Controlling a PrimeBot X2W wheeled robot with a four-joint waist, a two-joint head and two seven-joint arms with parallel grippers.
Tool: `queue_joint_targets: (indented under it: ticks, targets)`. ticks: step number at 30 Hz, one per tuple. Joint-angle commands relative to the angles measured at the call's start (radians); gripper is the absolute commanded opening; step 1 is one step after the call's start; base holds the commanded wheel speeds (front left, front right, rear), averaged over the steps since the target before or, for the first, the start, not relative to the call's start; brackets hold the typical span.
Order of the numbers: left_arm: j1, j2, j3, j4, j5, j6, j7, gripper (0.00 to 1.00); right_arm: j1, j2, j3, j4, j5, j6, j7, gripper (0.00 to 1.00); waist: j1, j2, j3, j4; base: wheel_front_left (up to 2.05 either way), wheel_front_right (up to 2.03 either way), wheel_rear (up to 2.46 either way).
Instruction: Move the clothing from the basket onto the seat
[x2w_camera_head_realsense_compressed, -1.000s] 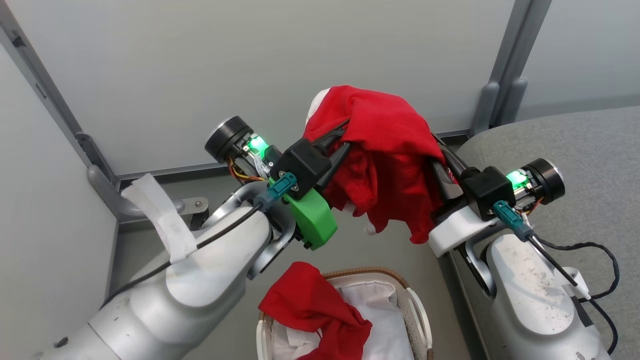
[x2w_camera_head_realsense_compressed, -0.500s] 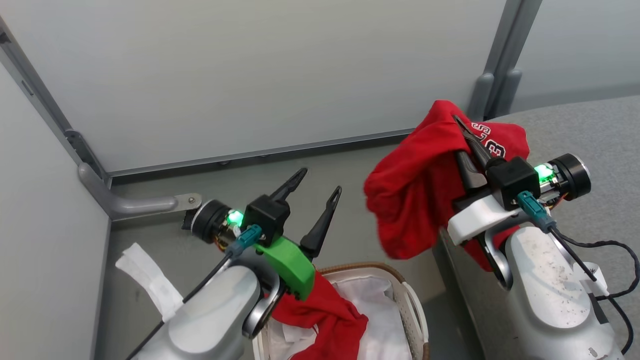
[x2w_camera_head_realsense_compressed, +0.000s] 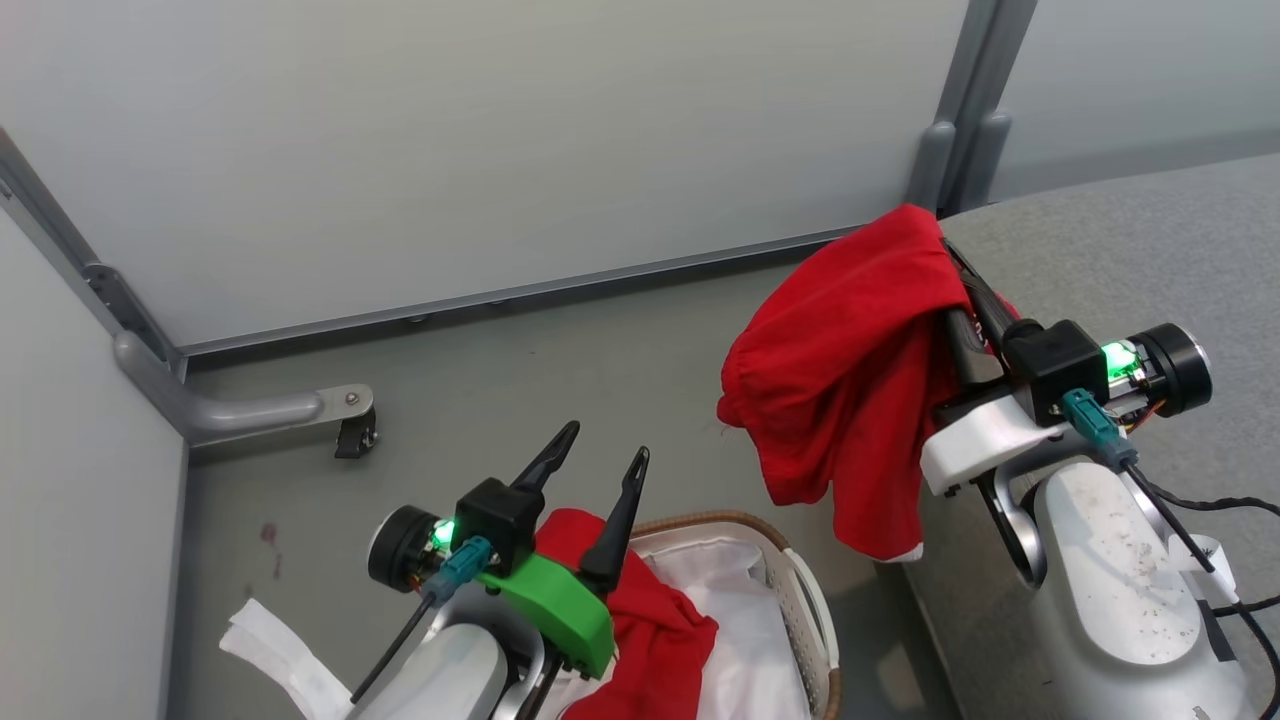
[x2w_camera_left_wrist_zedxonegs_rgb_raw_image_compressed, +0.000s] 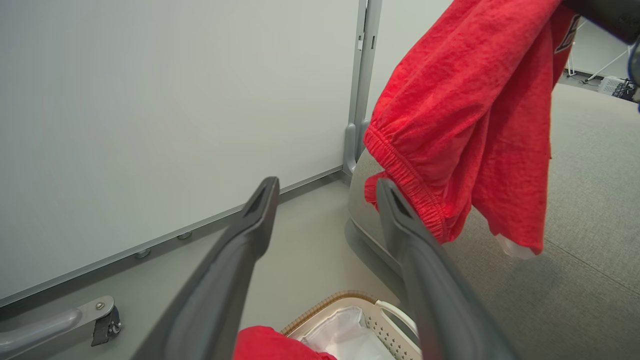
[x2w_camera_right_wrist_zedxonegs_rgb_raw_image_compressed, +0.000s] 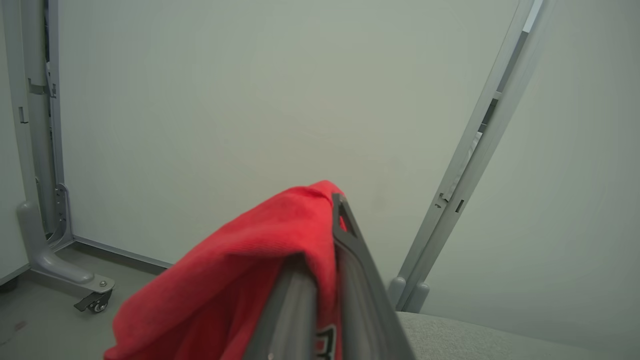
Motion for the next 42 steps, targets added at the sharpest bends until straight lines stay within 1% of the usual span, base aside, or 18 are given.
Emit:
queue_joint_targets:
  ticks: [1,7,12,20,26,31,33,36,39,42]
  targets:
    - [0.024,-0.005,0.017,-0.001,0.02,-0.009,-0.001,1.0,0.008,-0.004,-0.003,-0.006,0.007,-0.001,-0.002,0.0,0.0,-0.0001,0.006,-0.015,0.0,0.0,0.0]
    - [0.056,-0.032,0.076,-0.001,0.06,-0.035,-0.001,1.0,-0.004,-0.005,-0.009,-0.005,0.011,-0.001,-0.002,0.0,0.0,-0.0001,0.025,-0.066,0.0,0.0,0.0]
    - [0.071,-0.054,0.11,0.003,0.094,-0.055,-0.001,1.0,-0.008,-0.004,-0.035,-0.011,-0.003,-0.001,-0.002,0.0,0.0,-0.0001,0.062,-0.146,0.0,0.0,0.0]
    - [0.037,-0.074,0.112,0.007,0.146,-0.083,-0.001,1.0,-0.008,-0.003,-0.109,-0.023,-0.021,-0.001,-0.002,0.0,0.0,-0.0001,0.128,-0.269,0.0,0.0,0.0]
    - [0.011,-0.079,0.103,0.013,0.165,-0.091,-0.001,1.0,-0.026,-0.004,-0.152,-0.024,0.004,-0.001,-0.002,0.0,0.0,-0.0001,0.178,-0.322,0.0,0.0,0.0]
    - [-0.015,-0.082,0.092,0.005,0.183,-0.096,-0.001,1.0,-0.06,-0.004,-0.197,-0.024,0.017,-0.001,-0.002,0.0,0.0,-0.0001,0.225,-0.324,0.0,0.0,0.0]
    - [-0.028,-0.082,0.086,0.0,0.19,-0.097,-0.001,1.0,-0.092,-0.003,-0.223,-0.017,0.02,-0.001,-0.002,0.0,0.0,-0.0001,0.252,-0.314,0.0,0.0,0.0]
    - [-0.052,-0.073,0.078,-0.004,0.202,-0.098,-0.001,1.0,-0.171,-0.004,-0.266,-0.009,-0.016,-0.001,-0.002,0.0,0.0,-0.0001,0.304,-0.289,0.0,0.0,0.0]
    - [-0.085,-0.06,0.07,-0.012,0.214,-0.099,-0.001,1.0,-0.274,-0.046,-0.302,0.008,-0.045,-0.001,-0.002,0.0,0.0,-0.0001,0.37,-0.256,0.0,0.0,0.0]
    - [-0.113,-0.041,0.069,-0.024,0.221,-0.1,-0.001,1.0,-0.389,-0.085,-0.318,0.05,-0.039,-0.001,-0.002,0.0,0.0,-0.0001,0.438,-0.232,0.0,0.0,0.0]
